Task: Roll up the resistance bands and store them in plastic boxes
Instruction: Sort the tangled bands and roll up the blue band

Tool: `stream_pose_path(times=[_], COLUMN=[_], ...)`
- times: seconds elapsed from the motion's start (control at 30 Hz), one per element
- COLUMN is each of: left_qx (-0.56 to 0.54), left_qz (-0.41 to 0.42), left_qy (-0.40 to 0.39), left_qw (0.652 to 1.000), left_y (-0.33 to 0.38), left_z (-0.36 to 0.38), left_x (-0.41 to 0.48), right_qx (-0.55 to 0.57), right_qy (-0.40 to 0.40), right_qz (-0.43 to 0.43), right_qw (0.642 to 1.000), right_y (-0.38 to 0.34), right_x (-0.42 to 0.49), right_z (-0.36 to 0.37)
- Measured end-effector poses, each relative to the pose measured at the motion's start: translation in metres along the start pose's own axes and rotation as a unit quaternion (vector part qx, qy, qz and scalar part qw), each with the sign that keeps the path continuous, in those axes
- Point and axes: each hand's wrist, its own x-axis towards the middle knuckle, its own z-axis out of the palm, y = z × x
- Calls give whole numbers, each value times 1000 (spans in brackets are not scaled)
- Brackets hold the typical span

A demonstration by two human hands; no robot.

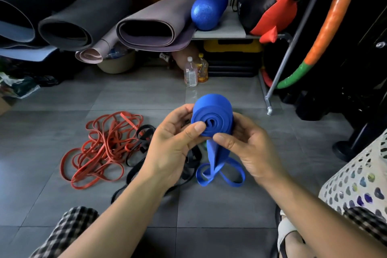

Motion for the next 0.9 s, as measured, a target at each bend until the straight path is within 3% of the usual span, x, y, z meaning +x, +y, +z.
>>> stream_pose_path(times=[0.13, 0.23, 0.3, 0.37, 0.4, 0.47, 0.53, 0.57, 0.63, 0.73, 0.9], left_qx=[-42, -13, 54, 199, 279, 408, 460, 461, 417, 216, 65], left_qz=[-9, -26, -37, -23, -10, 31, 55, 59, 56, 27, 20], left_qy=[3, -8, -10, -6, -10, -56, -100, -99, -63, -22, -12], left_qw=[999, 1000, 998, 980, 960, 911, 881, 880, 905, 976, 998], left_y=[-7, -7, -5, 0, 4, 9, 11, 11, 11, 13, 12], left_z=[0, -6, -11, -17, -20, -23, -22, -21, -19, -14, -6], left_x=[0, 0, 1, 2, 3, 2, 1, 1, 0, -1, 0], right_qx=[11, -20, -36, -104, -187, -384, -489, -489, -411, -250, -39], right_qy=[12, -18, -39, -49, -51, -78, -101, -97, -78, -43, -39], right_qz=[-8, 11, 31, 38, 24, -32, -64, -68, -58, -27, -16], right_qw=[1000, 1000, 998, 993, 981, 919, 864, 864, 906, 967, 998], right_y=[1, 2, 3, 0, -2, -2, 1, 1, -1, -4, -4], right_x=[0, 2, 3, 5, 5, 5, 3, 2, 3, 8, 8], right_z=[6, 3, -3, -9, -12, -15, -13, -11, -9, -13, -5])
